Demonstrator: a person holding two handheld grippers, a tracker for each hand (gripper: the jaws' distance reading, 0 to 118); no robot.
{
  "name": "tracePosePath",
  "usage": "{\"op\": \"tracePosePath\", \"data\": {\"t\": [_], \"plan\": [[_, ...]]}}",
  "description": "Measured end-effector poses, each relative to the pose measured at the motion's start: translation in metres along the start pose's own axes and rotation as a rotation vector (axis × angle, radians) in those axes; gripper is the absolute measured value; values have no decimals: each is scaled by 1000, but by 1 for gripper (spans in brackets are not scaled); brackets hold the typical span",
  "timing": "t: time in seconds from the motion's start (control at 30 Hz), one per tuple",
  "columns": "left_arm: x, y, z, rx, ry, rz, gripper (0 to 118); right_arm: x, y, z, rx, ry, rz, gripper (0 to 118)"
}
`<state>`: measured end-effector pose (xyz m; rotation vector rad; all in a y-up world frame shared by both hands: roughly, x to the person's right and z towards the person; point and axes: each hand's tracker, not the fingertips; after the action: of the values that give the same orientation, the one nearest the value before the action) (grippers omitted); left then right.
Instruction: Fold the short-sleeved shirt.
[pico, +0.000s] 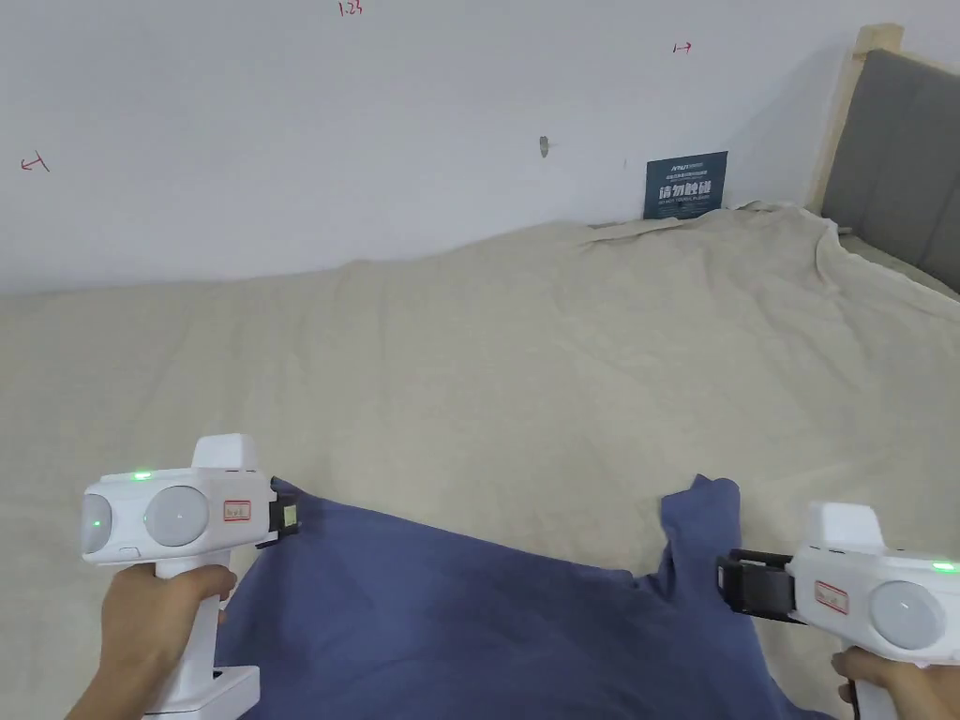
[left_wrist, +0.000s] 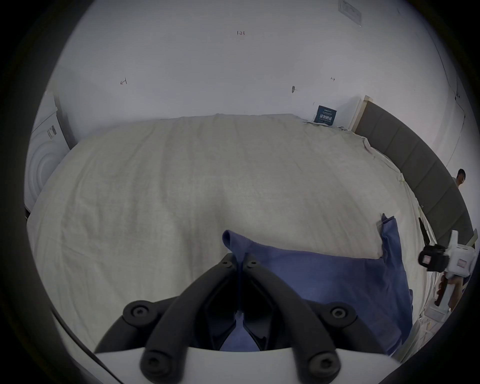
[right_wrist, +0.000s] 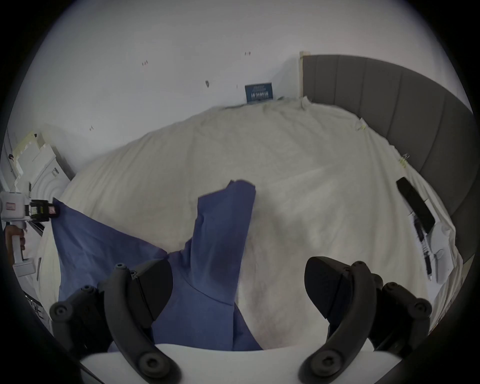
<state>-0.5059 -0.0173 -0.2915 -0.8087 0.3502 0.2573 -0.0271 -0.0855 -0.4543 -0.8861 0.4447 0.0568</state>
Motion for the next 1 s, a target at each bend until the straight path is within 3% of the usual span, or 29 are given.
{"op": "tracePosePath", "data": {"t": [0.13,0.2,0.23,0.27,0.37,0.43,0.47,0.5,0.8,1.0], "plan": [[-2,-2,6,6,5,6,0,-2,-1,-35,-94,-18,37,104],[-4,-4,6,3,7,6,0,-4,-3,-45,-117,-9,40,98],[-5,-5,6,2,8,8,0,-8,-5,-48,-129,-2,43,87],[-6,-6,7,0,10,10,0,-10,-6,-49,-131,1,45,67],[-7,-8,7,-3,12,15,0,-20,-12,-49,-139,19,60,50],[-9,-9,6,-4,13,19,0,-22,-14,-49,-144,45,45,27],[-11,-10,7,-3,14,22,0,-24,-15,-46,-133,44,38,8],[-12,-11,8,-3,12,26,0,-20,-14,-50,-122,43,40,5],[-23,-19,24,37,32,42,0,-34,7,12,42,70,130,3],[-31,-9,69,143,52,73,0,-50,42,76,186,142,172,4]]}}
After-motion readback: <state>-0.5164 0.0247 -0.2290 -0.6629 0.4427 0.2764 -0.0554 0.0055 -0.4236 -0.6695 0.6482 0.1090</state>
